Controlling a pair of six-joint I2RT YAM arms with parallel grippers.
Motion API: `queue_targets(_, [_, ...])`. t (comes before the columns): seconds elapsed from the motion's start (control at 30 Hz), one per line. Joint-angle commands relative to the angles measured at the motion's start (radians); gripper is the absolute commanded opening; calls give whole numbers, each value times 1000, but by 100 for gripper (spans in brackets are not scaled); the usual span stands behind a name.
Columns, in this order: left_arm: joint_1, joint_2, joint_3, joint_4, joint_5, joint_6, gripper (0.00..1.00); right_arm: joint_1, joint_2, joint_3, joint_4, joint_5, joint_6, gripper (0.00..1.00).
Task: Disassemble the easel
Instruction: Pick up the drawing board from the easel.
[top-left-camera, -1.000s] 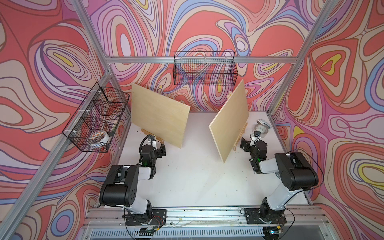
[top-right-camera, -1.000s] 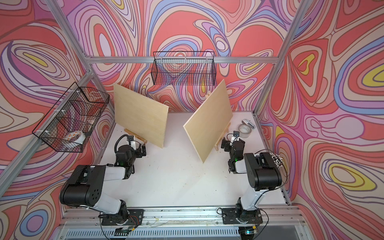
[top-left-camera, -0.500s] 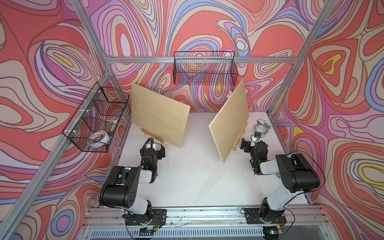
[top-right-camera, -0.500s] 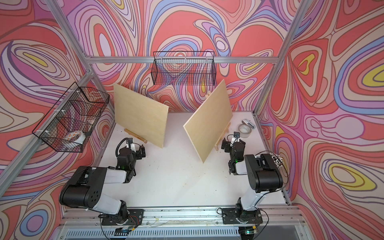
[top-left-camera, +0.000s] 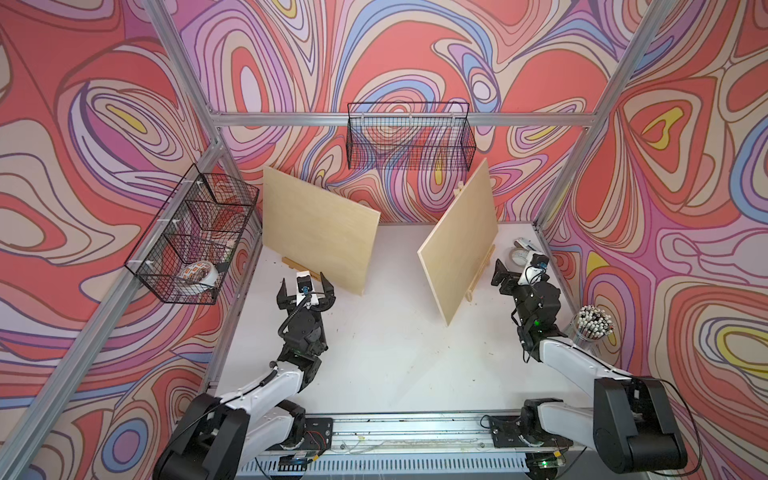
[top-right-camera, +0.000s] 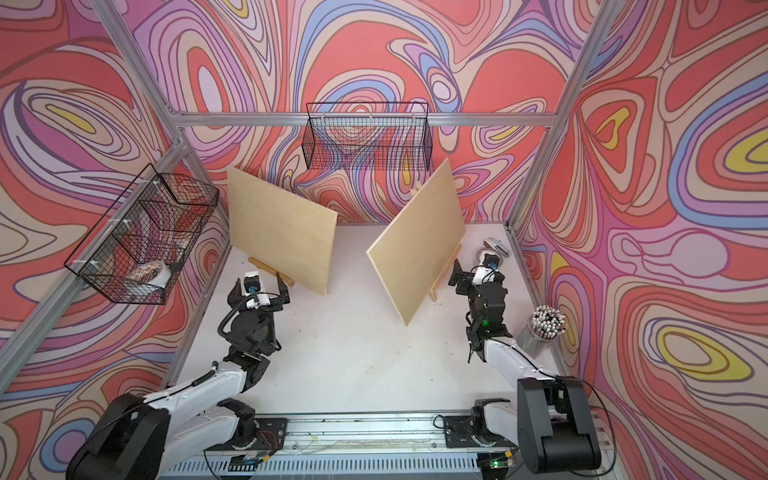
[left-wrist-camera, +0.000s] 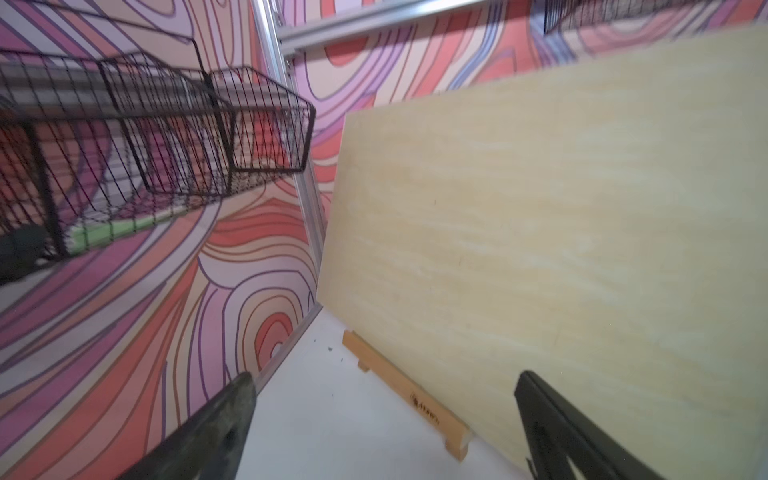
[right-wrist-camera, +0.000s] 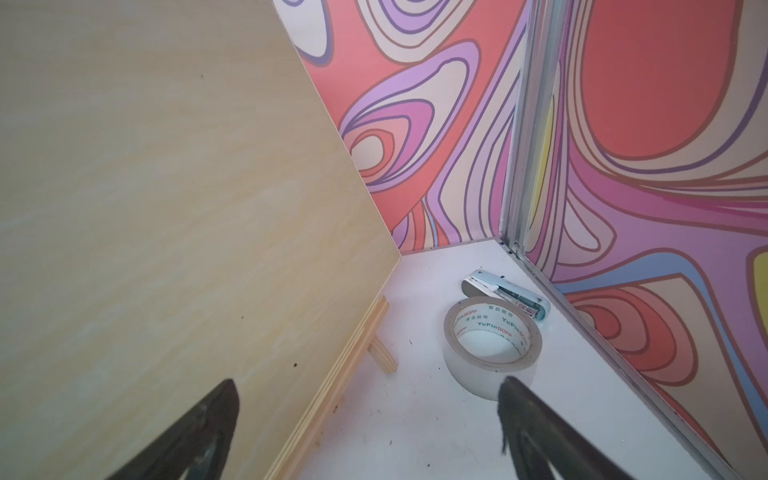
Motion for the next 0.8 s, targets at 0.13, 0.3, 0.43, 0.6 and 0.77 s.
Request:
queue_targets(0.13, [-187,-235,334,-685,254,-203,100,-4,-140,129,-416,84,316,98])
queue_targets(0.3, [-210,-200,494,-915,616,-269,100,-3,-268,21,-326,49,463,98])
queue_targets(0.43, [-210,-186,526,-978,669,-372,100,-4,-343,-24,-251,-22,460,98])
queue_targets(0.6, [-210,-107,660,-1127,788,-417,100,-4,-325,32,-337,-59,477,98])
queue_targets(0.77, [-210,-74,752,-1296,919,-479,100,-4,-310,158,-545,-172,525,97])
